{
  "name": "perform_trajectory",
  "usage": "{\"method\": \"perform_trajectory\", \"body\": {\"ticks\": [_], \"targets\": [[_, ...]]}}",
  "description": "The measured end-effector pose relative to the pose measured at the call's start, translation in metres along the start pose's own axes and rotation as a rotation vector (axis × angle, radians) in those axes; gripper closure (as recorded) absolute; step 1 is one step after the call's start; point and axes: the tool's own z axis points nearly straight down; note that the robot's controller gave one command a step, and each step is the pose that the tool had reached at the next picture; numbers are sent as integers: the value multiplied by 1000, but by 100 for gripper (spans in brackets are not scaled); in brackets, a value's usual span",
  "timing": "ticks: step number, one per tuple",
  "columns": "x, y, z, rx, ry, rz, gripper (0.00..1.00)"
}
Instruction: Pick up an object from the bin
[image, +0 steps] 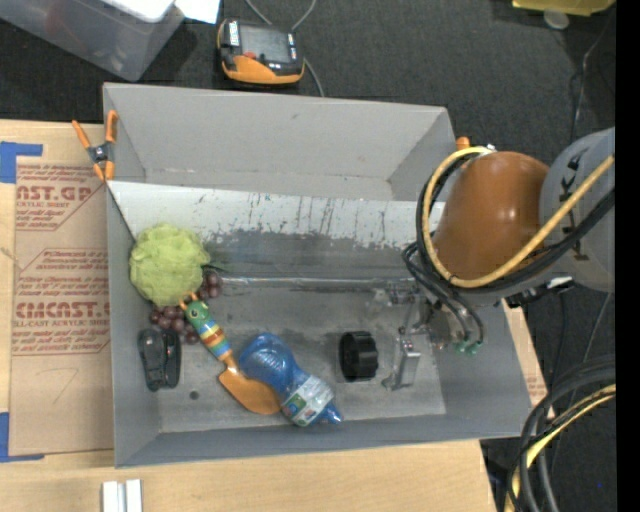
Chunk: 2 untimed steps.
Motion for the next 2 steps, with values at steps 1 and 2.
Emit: {"method": "perform_trajectory", "body": {"ticks": [1,2], "targets": [[-19,-14,122,-2,6,110,0],[-37,-9,53,1,-15,-2,0]]}}
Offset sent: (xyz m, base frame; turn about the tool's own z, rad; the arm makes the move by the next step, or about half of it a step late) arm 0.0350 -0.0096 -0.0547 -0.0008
